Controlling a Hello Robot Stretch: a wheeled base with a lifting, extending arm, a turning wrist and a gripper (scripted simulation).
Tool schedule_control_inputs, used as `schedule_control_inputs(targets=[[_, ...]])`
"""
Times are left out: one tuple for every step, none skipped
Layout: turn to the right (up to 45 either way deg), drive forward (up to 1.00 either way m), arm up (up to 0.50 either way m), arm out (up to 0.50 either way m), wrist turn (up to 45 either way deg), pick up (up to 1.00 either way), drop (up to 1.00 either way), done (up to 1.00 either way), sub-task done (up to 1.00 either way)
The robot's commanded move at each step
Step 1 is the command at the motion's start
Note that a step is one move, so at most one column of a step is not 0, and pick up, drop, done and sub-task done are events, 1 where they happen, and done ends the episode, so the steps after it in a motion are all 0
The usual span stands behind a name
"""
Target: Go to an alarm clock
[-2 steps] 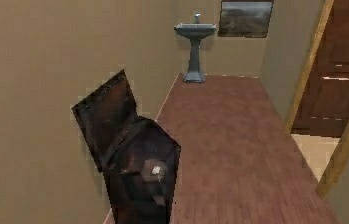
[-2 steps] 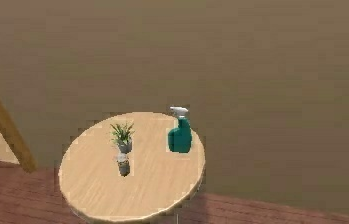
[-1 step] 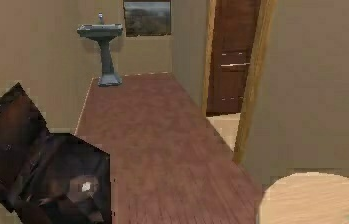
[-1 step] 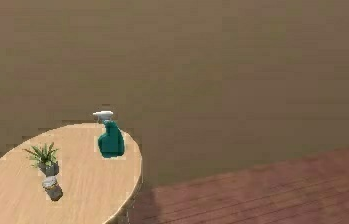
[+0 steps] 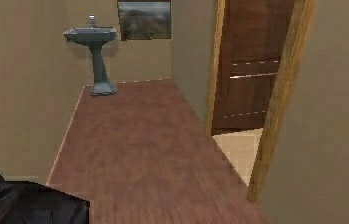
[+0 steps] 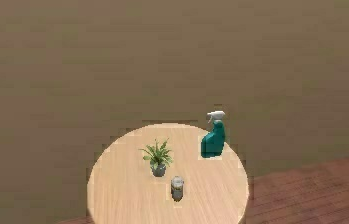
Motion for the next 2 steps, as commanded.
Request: schedule_control_inputs(targets=[[15.0,0.00,0.00,0.00,0.0,0.00,0.00,0.00,0.00],[0.0,1.00,0.00,0.00,0.0,0.00,0.00,0.00,0.00]])
